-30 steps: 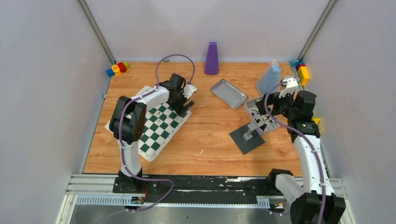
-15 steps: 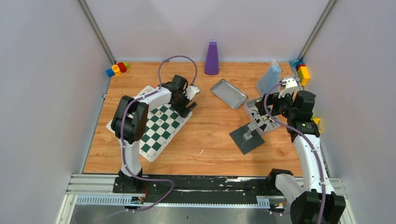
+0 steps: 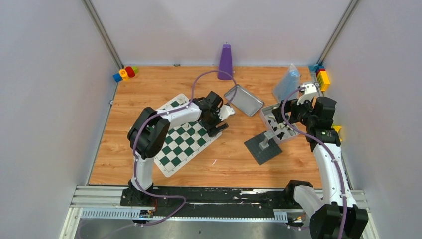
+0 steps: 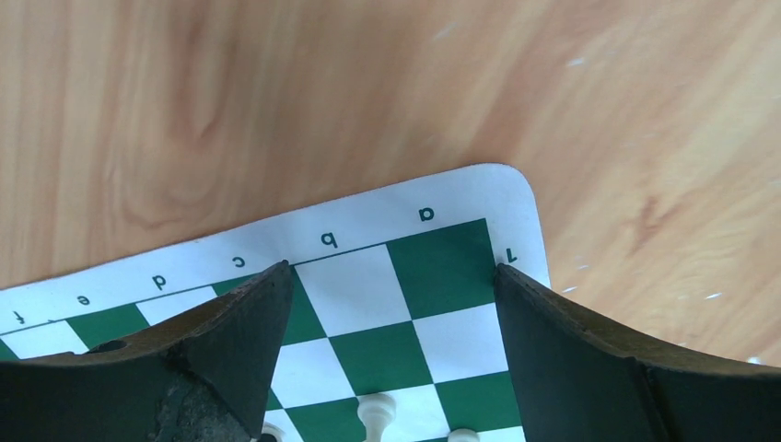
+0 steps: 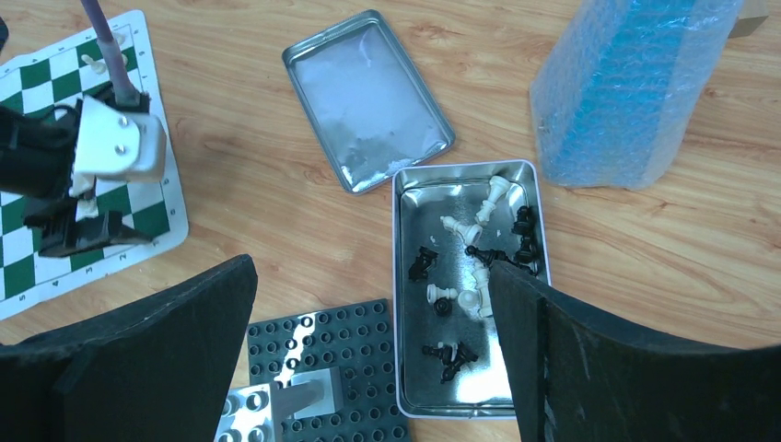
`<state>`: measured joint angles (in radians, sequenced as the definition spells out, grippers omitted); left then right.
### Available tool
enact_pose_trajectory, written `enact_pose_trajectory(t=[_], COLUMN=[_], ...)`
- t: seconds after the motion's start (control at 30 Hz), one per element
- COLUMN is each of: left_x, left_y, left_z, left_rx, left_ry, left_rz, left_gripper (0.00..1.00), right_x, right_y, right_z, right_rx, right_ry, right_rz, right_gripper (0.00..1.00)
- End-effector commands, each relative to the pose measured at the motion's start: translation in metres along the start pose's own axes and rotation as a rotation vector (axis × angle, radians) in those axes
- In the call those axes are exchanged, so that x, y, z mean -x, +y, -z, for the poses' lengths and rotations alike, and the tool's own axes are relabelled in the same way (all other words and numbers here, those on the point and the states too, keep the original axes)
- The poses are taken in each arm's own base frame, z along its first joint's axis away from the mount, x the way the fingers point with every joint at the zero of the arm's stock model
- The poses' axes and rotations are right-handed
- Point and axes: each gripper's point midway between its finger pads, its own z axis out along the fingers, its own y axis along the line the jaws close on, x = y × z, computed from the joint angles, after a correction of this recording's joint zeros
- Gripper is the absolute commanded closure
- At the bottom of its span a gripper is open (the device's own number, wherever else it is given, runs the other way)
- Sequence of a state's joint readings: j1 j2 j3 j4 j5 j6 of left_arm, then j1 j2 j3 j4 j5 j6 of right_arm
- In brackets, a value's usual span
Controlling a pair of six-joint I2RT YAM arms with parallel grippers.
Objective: Set up the chess pieces on the board
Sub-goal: Adjust the chessboard at the center of the board.
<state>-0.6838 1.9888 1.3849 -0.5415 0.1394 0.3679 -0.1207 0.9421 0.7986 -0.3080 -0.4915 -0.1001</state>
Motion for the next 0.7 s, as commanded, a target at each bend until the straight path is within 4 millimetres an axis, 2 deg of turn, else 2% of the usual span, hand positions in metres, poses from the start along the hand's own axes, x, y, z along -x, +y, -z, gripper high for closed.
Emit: enact_pose_trajectory(t=[0.0, 0.03, 0.1, 0.23, 0.37, 0.43, 0.53, 0.67], left_x=[-0.019, -0.017, -0.013, -0.006, -0.001, 0.002, 0.012, 0.039], left_y=[-0.06, -0.064, -0.088, -0.118, -0.141, -0.147, -0.142, -0.131], left_z=[-0.028, -0.029, -0.037, -0.043, -0.038, -0.03, -0.017, 0.014], left_rx=[-0.105, -0.102, -0.124, -0.156, -0.174, -0.167, -0.123, -0.049], left_ry=[0.13, 0.132, 0.147, 0.152, 0.136, 0.117, 0.082, -0.015], left_rz=[-0.142, -0.177, -0.261, -0.369, -0.452, -0.482, -0.494, -0.49], left_gripper=[0.12, 0.12, 0.12, 0.12, 0.13, 0.13, 0.11, 0.02], right_x=[0.006, 0.006, 0.006, 0.005, 0.003, 0.003, 0.002, 0.002], right_y=[0.002, 0.002, 0.002, 0.003, 0.004, 0.004, 0.004, 0.003], right_z=[0.0, 0.0, 0.0, 0.0, -0.001, -0.001, -0.002, -0.003], right_rx=[0.015, 0.015, 0.015, 0.017, 0.024, 0.027, 0.029, 0.03], right_ry=[-0.028, -0.029, -0.029, -0.027, -0.023, -0.019, -0.016, -0.013], right_rz=[0.031, 0.031, 0.033, 0.032, 0.031, 0.03, 0.028, 0.028], right_gripper=[0.0, 0.0, 0.0, 0.0, 0.0, 0.0, 0.0, 0.0])
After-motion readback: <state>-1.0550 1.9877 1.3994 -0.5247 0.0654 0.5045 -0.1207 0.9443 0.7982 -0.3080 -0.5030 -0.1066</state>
